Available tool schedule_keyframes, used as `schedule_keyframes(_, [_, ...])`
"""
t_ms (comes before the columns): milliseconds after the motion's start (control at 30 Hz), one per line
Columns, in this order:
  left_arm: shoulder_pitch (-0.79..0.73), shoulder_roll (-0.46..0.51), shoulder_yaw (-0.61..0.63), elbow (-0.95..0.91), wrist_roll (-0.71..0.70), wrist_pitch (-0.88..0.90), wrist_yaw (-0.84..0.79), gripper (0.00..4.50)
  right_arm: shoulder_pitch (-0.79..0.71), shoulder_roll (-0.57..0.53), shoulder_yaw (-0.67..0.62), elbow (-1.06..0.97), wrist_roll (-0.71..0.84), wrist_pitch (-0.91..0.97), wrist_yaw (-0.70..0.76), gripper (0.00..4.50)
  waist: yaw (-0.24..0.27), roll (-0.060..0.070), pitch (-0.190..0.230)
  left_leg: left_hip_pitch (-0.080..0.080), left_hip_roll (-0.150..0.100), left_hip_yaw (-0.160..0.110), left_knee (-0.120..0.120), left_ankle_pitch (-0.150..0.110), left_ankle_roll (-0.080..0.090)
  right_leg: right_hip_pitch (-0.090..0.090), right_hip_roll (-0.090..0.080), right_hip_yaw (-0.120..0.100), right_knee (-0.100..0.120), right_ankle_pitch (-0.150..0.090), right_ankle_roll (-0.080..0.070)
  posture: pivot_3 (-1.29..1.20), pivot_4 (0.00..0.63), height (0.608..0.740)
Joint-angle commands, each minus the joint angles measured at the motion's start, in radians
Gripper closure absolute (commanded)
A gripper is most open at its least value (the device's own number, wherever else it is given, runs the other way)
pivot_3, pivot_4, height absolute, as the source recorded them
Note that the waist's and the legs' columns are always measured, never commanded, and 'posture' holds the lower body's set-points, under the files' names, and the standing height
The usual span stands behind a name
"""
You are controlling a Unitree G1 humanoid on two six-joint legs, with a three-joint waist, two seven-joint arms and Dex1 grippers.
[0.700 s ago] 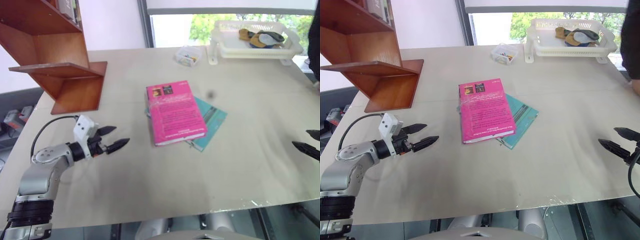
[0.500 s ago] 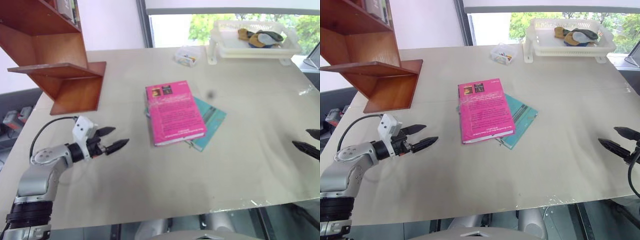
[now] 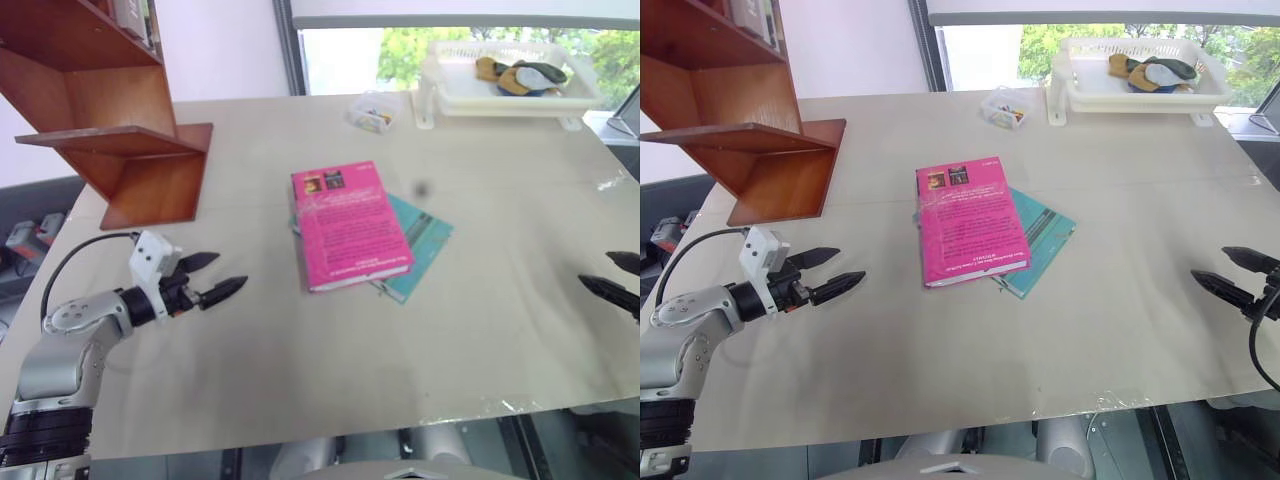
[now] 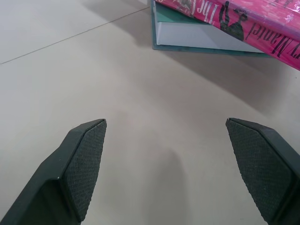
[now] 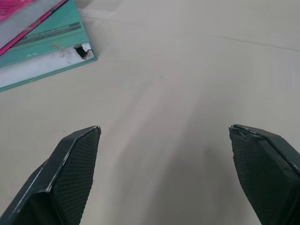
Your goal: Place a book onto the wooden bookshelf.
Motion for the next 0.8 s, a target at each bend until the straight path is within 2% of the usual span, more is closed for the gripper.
schedule_keyframes(33, [-0.002,0.017,0.033,-0.049,-0.017,0.000,0.001,0.12,-0.011,-0.007,-0.016,-0.008,0.012,-0.014,0.005,0.00,0.001,0.000,0.000,0.000,0.000,0.000,0.000,0.000,0.000,0.000,0.000,0.000,0.000,0.000,0.000,0.00,0.150,0.740])
schedule_keyframes(200, [-0.001,0.019,0.033,-0.044,-0.009,-0.014,-0.001,0.12,-0.037,0.018,0.008,-0.058,0.038,0.021,0.000,0.00,-0.001,0.000,0.000,0.000,0.000,0.000,0.000,0.000,0.000,0.000,0.000,0.000,0.000,0.000,0.000,0.00,0.150,0.740])
schedule_keyframes(333, [-0.007,0.029,0.032,-0.055,-0.006,-0.038,-0.022,0.12,-0.110,0.056,0.085,-0.108,0.045,0.069,-0.025,0.00,-0.007,0.000,0.000,0.000,0.000,0.000,0.000,0.000,0.000,0.000,0.000,0.000,0.000,0.000,0.000,0.00,0.150,0.740])
schedule_keyframes(433, [-0.021,0.045,0.043,-0.033,0.004,-0.076,-0.040,0.12,-0.230,0.142,0.169,-0.109,0.042,0.109,-0.086,0.00,-0.007,0.000,0.000,0.000,0.000,0.000,0.000,0.000,0.000,0.000,0.000,0.000,0.000,0.000,0.000,0.00,0.150,0.740])
schedule_keyframes(567, [-0.007,0.064,0.087,-0.078,-0.018,-0.081,-0.047,0.12,-0.389,0.268,0.228,-0.046,0.047,0.141,-0.158,0.00,-0.004,0.001,0.001,-0.003,0.000,0.000,0.000,0.000,0.000,-0.005,0.000,0.001,0.001,0.000,0.000,0.00,0.150,0.740])
schedule_keyframes(700, [0.030,0.087,0.136,-0.114,-0.025,-0.088,-0.065,0.12,-0.483,0.325,0.253,0.068,0.028,0.143,-0.177,0.00,-0.002,0.000,0.001,-0.013,-0.001,0.000,0.002,0.001,0.000,-0.014,0.000,0.000,0.002,0.000,0.000,0.00,0.150,0.740])
schedule_keyframes(800, [0.070,0.104,0.162,-0.139,-0.023,-0.097,-0.086,0.12,-0.534,0.354,0.272,0.139,0.010,0.125,-0.177,0.00,-0.003,0.001,0.001,-0.014,-0.001,-0.001,0.001,0.001,0.000,-0.014,0.000,-0.003,0.001,0.000,0.000,0.00,0.150,0.740])
